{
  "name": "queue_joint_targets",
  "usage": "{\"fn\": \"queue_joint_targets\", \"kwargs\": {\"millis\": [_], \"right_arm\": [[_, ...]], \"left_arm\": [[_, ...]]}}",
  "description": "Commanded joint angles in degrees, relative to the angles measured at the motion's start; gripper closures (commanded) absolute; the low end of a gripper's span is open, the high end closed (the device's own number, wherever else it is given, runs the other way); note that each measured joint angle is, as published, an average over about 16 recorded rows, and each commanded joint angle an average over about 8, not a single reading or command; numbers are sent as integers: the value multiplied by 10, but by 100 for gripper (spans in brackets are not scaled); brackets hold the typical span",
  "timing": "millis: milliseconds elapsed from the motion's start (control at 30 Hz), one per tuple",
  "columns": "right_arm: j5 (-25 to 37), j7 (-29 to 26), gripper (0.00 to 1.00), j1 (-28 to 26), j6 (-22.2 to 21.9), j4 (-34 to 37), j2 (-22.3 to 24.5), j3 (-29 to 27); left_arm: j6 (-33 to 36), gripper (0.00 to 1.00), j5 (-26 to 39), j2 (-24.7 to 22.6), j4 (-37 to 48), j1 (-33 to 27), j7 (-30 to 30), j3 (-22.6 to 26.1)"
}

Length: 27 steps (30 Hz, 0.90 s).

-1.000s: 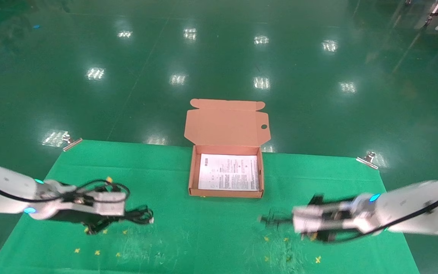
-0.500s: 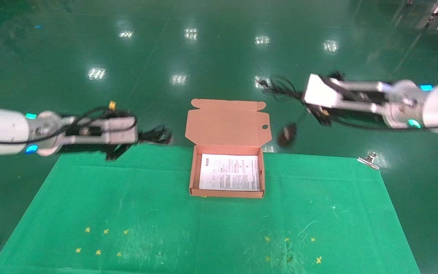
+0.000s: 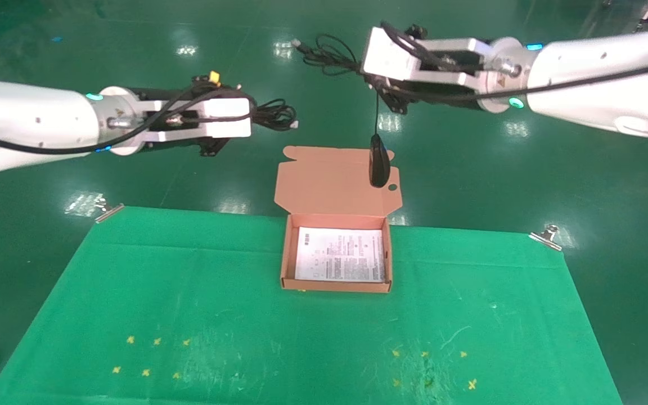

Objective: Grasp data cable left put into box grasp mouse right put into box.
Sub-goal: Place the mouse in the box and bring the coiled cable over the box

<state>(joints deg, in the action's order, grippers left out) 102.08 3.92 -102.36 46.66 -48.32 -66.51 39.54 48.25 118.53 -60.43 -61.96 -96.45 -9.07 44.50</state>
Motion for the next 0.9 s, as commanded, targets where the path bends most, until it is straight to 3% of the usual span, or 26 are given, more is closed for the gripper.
{"fn": "queue_joint_targets", "kwargs": {"millis": [33, 367, 900], "right_arm": [[-11, 21, 100, -12, -1, 22, -16, -2], [-28, 64, 100, -38, 10, 51, -43, -3], [-46, 90, 100, 5, 13, 81, -58, 0]], "left_arm": [[-6, 100, 5, -4, 0, -4, -4, -2], [-23, 100, 13, -1, -9, -8, -9, -8], [17, 100, 68, 41, -60, 47, -51, 15]]}}
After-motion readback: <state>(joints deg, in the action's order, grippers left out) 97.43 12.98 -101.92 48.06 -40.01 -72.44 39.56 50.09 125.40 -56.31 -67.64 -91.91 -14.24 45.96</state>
